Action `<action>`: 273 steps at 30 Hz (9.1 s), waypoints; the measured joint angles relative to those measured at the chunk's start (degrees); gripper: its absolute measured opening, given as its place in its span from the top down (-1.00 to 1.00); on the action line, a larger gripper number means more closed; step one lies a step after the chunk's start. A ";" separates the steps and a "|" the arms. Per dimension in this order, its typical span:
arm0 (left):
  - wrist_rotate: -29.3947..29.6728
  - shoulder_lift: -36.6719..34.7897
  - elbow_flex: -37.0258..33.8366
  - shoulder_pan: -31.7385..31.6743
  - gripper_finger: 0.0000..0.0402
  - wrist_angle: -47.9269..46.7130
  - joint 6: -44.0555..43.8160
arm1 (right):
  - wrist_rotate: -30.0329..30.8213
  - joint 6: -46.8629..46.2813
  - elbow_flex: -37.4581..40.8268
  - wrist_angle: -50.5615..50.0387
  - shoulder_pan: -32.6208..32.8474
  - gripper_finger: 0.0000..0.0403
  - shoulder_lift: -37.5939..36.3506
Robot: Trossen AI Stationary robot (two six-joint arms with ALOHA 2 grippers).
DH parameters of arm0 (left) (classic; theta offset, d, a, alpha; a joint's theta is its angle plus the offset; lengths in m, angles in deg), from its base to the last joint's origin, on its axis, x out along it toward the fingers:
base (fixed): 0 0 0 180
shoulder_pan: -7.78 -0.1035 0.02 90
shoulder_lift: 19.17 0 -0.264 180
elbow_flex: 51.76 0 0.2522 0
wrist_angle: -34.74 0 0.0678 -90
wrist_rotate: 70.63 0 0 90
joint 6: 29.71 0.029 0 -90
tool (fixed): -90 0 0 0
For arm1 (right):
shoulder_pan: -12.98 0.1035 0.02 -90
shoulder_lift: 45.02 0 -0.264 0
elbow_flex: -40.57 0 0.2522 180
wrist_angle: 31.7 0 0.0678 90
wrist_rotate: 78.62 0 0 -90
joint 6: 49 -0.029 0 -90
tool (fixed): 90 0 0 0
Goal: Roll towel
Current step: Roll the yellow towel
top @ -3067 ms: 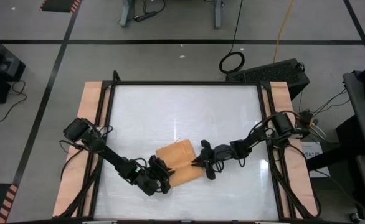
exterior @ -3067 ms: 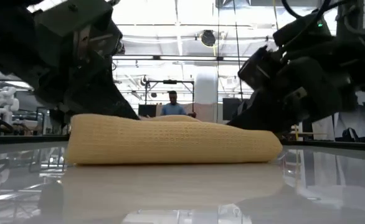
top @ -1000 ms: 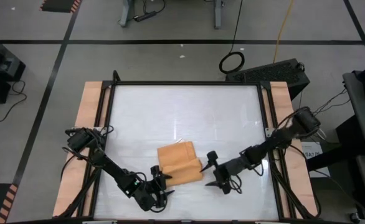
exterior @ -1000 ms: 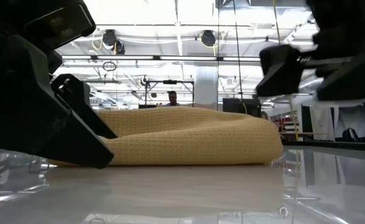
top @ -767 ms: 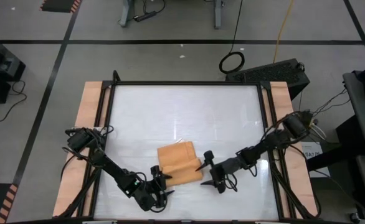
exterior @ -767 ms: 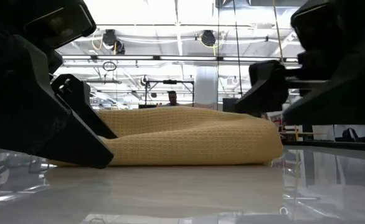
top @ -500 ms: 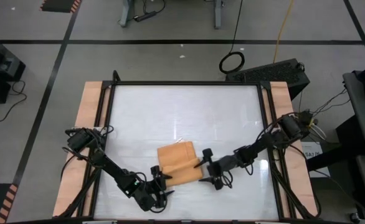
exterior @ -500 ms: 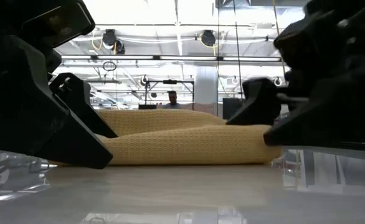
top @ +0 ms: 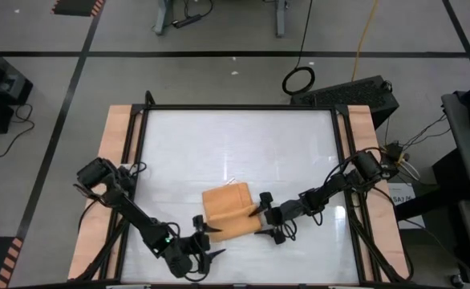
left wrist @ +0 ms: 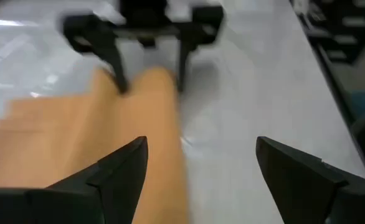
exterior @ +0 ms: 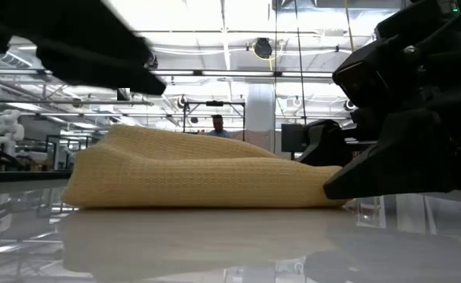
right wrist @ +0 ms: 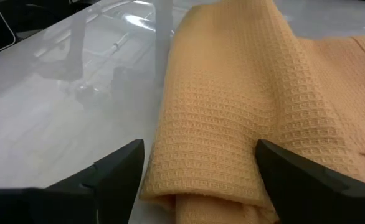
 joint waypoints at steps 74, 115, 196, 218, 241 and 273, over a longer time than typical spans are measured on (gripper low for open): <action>16.30 -10.08 -10.60 3.85 0.88 -6.44 -16.67 | -4.35 -24.14 -0.92 -6.70 -8.15 0.92 -15.91; 11.88 -10.02 -10.99 6.93 0.89 -32.12 -62.00 | -5.22 -39.48 -6.59 -1.26 -12.22 0.84 -2.12; 3.94 -2.26 -7.41 -1.29 0.32 -41.98 -45.73 | -1.74 -22.80 -28.76 -36.98 -2.49 1.00 4.64; 1.81 -23.73 -7.21 0.08 0.32 -29.93 -17.67 | 11.93 -13.46 -28.65 -51.45 -0.50 0.74 -7.81; 7.18 1.07 -7.21 1.73 -0.50 4.89 13.90 | 22.56 3.01 -11.04 -26.93 8.95 -0.65 -11.34; 7.24 -1.51 -5.20 -0.15 -0.50 -22.77 -1.93 | 11.65 -0.78 -6.98 -7.45 -1.51 -0.77 2.44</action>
